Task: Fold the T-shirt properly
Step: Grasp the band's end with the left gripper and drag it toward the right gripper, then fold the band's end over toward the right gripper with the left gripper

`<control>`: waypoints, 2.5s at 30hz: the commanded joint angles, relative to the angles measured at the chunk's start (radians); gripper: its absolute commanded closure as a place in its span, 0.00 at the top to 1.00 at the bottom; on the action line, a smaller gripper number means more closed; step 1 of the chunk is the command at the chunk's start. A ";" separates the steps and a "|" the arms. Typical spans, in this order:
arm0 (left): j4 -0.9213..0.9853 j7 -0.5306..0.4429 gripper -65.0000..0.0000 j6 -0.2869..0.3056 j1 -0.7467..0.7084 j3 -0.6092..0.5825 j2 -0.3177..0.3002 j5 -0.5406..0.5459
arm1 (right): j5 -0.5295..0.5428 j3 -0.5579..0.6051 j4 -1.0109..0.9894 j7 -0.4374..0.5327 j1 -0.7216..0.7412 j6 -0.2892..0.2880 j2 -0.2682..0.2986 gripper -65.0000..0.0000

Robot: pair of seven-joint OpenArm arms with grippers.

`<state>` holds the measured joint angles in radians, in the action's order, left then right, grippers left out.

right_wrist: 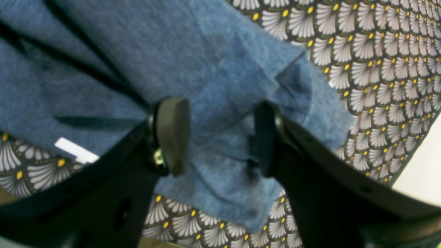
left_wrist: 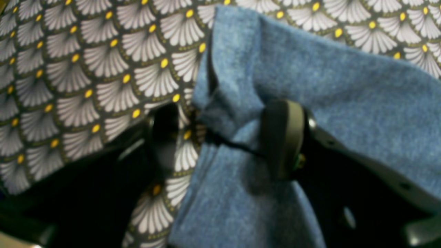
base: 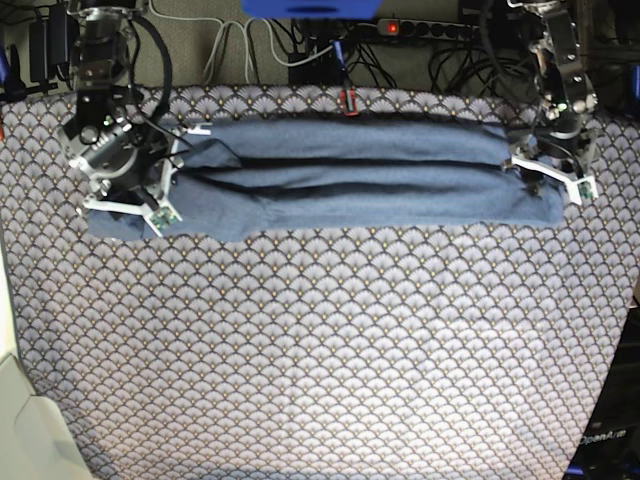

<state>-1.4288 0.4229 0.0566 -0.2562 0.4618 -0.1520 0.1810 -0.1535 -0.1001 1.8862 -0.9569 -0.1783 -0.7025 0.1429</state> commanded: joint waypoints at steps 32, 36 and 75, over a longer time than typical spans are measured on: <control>-0.286 0.032 0.01 0.009 -0.096 -0.191 0.078 -0.021 | -0.002 -0.002 0.016 0.014 0.009 0.004 0.008 0.49; -0.304 0.032 0.01 0.004 -0.107 -0.274 0.079 -0.018 | -0.002 -0.002 0.016 0.014 0.009 0.004 0.010 0.49; -0.445 0.221 0.01 -0.736 0.087 -1.035 0.142 -0.352 | -0.002 -0.002 0.009 0.014 0.007 0.004 0.011 0.49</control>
<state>-1.8500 0.6765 -0.6842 -0.1848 -0.5705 -0.0219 -0.1539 -0.1574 -0.0994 1.8801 -0.9573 -0.1810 -0.7025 0.1471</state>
